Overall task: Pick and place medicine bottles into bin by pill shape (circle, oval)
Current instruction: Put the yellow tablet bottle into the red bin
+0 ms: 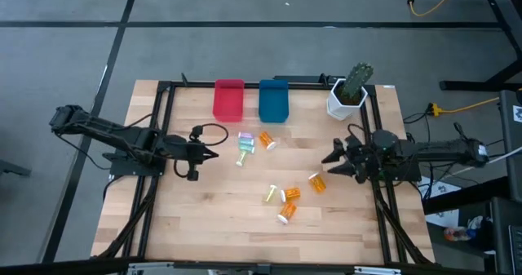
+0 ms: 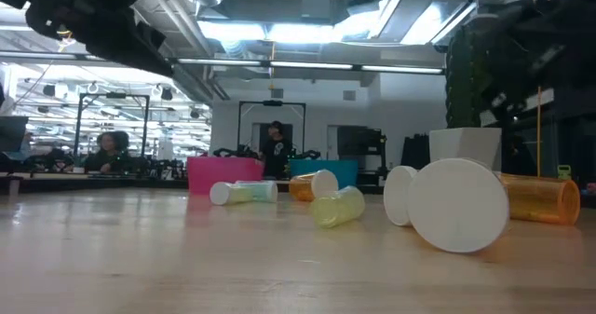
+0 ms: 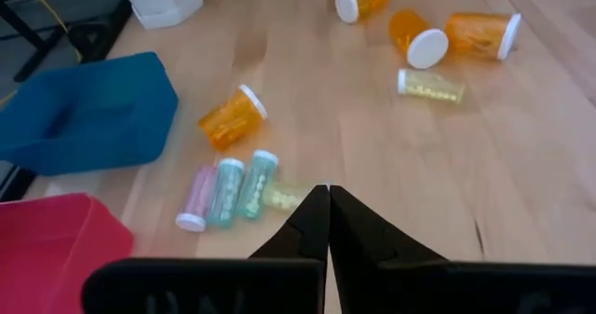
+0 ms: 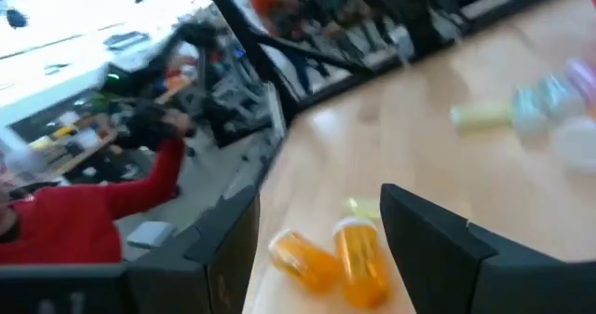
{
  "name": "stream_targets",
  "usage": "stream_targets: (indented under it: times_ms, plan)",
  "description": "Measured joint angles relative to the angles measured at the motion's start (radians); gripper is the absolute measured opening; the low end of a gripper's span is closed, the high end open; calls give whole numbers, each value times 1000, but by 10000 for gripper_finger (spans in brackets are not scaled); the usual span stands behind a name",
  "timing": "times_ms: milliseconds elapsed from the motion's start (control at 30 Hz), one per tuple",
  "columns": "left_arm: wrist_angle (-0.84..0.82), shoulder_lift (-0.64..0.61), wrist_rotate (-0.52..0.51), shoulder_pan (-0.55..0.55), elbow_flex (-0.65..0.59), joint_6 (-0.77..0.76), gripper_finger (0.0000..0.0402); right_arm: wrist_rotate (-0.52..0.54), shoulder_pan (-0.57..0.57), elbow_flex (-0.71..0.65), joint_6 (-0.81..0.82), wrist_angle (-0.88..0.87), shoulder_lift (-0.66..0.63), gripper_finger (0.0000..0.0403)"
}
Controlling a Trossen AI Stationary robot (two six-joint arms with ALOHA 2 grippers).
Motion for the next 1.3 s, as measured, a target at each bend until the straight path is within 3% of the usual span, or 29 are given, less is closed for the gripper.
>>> stream_targets:
  times_ms: [133,267,367,467,633,833,967,1200,1300]
  plan:
    - [1,-17,-5,0,0,0,0,188,163,-1,45,32,120,225]
    - [22,-20,-16,0,0,-60,0,294,298,29,7,179,276,225]
    - [34,4,-28,6,-1,-169,0,367,363,120,-63,186,397,225]
    - [84,59,-44,27,-1,-288,0,478,389,241,-157,102,530,225]
    - [130,153,-44,71,0,-282,0,651,360,462,-188,-192,730,225]
    - [143,233,-34,106,-1,-324,0,601,301,670,-225,-280,961,225]
    - [150,296,34,125,0,-382,15,593,240,794,-243,-359,1084,225]
    - [175,411,47,128,0,-396,50,349,101,918,-349,-409,1254,225]
    - [267,470,52,128,0,-427,57,332,61,947,-350,-424,1302,225]
